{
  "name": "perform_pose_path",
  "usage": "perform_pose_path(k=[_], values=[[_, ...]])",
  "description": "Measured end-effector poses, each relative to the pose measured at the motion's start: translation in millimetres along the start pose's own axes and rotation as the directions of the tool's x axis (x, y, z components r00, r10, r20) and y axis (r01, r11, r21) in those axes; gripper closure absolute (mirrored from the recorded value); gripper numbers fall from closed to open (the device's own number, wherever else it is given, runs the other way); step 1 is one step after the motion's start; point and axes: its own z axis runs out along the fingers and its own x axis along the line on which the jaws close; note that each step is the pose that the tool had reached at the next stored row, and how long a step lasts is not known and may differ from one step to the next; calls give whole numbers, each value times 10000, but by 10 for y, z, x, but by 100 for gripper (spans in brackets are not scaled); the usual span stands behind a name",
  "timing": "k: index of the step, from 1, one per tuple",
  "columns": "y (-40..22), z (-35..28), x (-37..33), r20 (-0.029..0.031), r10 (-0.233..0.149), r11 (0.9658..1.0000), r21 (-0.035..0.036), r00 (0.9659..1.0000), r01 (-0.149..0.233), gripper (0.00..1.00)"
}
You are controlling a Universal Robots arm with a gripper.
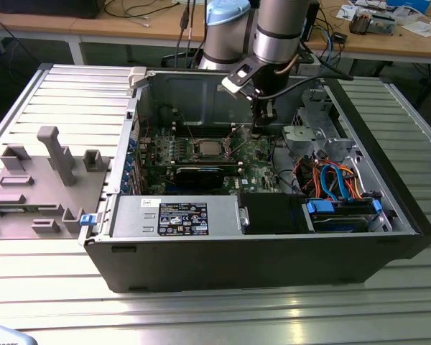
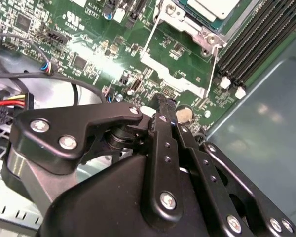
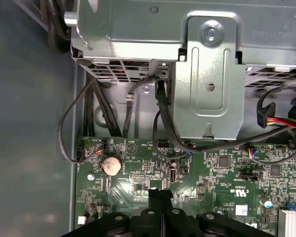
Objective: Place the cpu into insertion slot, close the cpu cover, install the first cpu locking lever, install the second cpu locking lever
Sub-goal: 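Close the cpu cover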
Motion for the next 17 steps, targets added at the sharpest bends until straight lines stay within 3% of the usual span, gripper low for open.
perform_pose_path(k=[3,5,6,7,17], values=[[3,51,1,5,-4,10000,47,10000,4,89],[12,54,0,57,-12,9994,337,10000,10,89],[19,56,0,97,-19,9979,642,10000,13,89],[20,55,-1,119,-19,9974,718,9999,11,89],[6,56,1,116,-19,9974,717,9999,11,89]])
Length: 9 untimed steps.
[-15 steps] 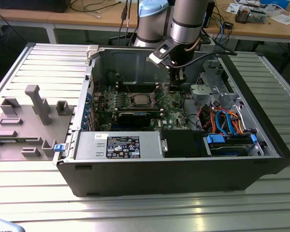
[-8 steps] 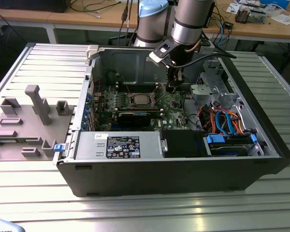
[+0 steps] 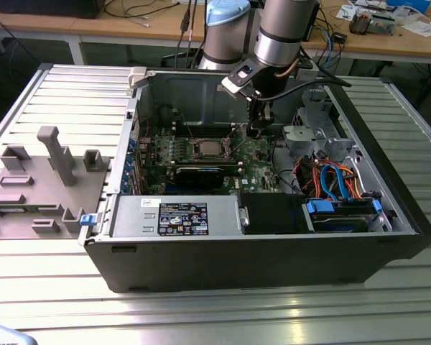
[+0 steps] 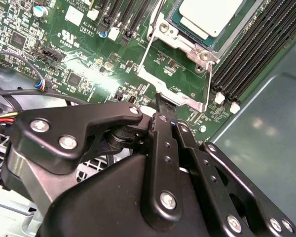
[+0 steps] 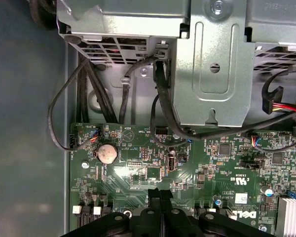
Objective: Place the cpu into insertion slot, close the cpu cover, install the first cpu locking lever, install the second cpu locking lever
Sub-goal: 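Close the cpu cover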
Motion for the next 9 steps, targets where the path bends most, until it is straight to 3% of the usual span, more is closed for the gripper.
perform_pose_path(k=[9], values=[[-81,6,4,1,0,10000,0,10000,0,89]])
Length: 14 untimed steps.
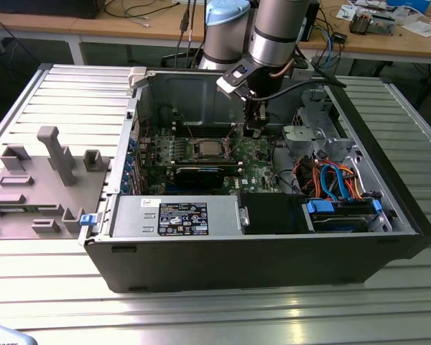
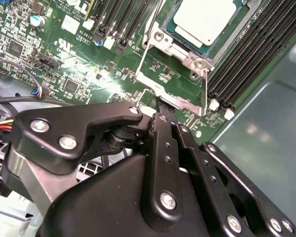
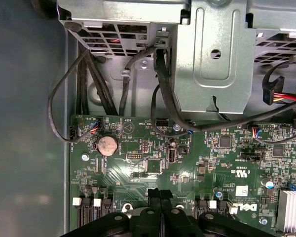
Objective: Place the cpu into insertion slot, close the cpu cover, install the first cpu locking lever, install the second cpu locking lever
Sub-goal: 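Close the cpu cover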
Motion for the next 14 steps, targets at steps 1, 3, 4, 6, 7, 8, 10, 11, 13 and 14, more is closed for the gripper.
perform_pose_path(k=[1,3,4,6,7,8,10,11,13,14], values=[[-4,0,0,0,0,10000,0,10000,0,89],[-20,2,1,0,-1,10000,0,10000,1,89],[-25,2,1,0,-1,10000,0,10000,1,89],[-32,3,2,0,-1,10000,0,10000,1,89],[-36,4,2,0,-1,10000,0,10000,1,89],[-42,4,2,0,-1,10000,0,10000,1,89],[-46,5,2,0,0,10000,0,10000,0,89],[-48,5,2,1,-1,10000,0,10000,1,89],[-54,6,3,0,-1,10000,0,10000,1,89],[-59,7,3,0,1,10000,0,10000,-1,89]])
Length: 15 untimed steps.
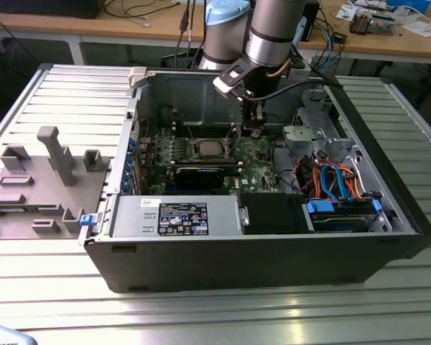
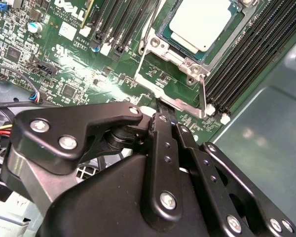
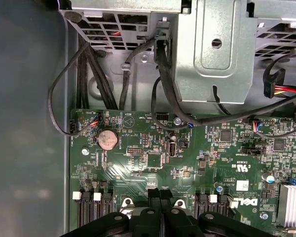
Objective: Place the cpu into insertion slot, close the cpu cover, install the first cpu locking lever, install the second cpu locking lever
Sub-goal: 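Close the cpu cover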
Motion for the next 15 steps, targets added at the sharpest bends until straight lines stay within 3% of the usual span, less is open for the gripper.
perform_pose_path(k=[15], values=[[-42,6,2,0,-1,10000,0,10000,1,89]])
